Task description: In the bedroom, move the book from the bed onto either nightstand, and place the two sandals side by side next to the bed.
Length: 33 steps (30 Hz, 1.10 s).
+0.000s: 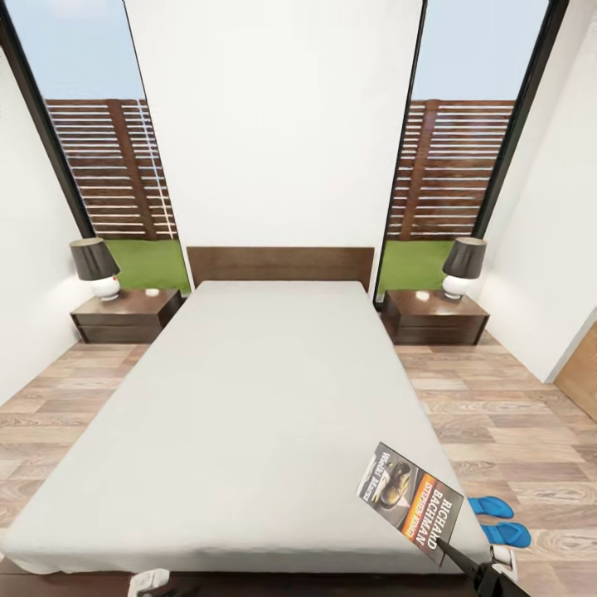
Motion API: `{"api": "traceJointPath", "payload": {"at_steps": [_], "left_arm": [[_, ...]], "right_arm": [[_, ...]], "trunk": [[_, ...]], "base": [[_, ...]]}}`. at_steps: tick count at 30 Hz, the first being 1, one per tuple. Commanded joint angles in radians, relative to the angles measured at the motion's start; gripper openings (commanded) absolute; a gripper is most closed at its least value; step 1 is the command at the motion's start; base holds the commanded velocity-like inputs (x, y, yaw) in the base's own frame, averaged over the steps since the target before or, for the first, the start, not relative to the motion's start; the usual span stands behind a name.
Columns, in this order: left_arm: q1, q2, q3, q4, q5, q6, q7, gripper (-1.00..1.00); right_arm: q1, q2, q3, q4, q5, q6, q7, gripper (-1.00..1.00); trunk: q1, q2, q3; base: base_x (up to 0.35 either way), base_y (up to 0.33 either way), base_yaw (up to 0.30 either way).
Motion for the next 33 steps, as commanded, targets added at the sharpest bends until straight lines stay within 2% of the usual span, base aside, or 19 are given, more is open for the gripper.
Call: {"api": "traceJointPath", "payload": {"at_steps": [1,5,10,13,18,25,33], "left_arm": [[-0.001,-0.002,-0.021,0.000,0.006,-0.007,0.026,1.00],[0.001,-0.011,-0.042,0.000,0.006,-0.007,0.127,1.00],[0.029,-0.040,-0.047,0.000,0.005,-0.007,0.210,1.00],[0.038,-0.047,-0.060,-0.001,0.004,-0.007,0.253,1.00],[0.040,-0.050,-0.081,-0.001,0.004,-0.007,0.269,1.00],[0.041,-0.055,-0.083,-0.001,0.004,-0.007,0.270,1.00],[0.041,-0.055,-0.083,-0.001,0.004,-0.007,0.270,1.00]], "right_arm": [[-0.002,-0.001,0.003,0.004,-0.006,-0.005,0.003,-1.00],[-0.002,-0.001,0.004,0.003,-0.006,-0.005,0.003,-1.00],[-0.002,-0.001,0.004,0.003,-0.006,-0.005,0.003,-1.00],[-0.002,-0.001,0.004,0.003,-0.006,-0.005,0.003,-1.00],[-0.002,-0.001,0.003,0.003,-0.006,-0.005,0.003,-1.00],[-0.002,-0.001,0.003,0.003,-0.006,-0.005,0.001,-1.00],[-0.002,-0.001,0.003,0.002,-0.006,-0.005,-0.005,-1.00]], "trunk": [[0.001,-0.002,0.000],[0.001,-0.002,0.006],[0.001,-0.002,0.014],[0.001,-0.002,0.019],[0.001,-0.002,0.027],[0.001,-0.002,0.037],[0.001,-0.002,0.039]], "base": [[0.000,0.000,-0.006],[0.000,0.000,-0.002],[0.000,0.000,0.000],[0.000,0.000,0.000],[0.000,0.000,0.000],[0.000,0.000,0.000],[0.000,0.000,0.000]]}}
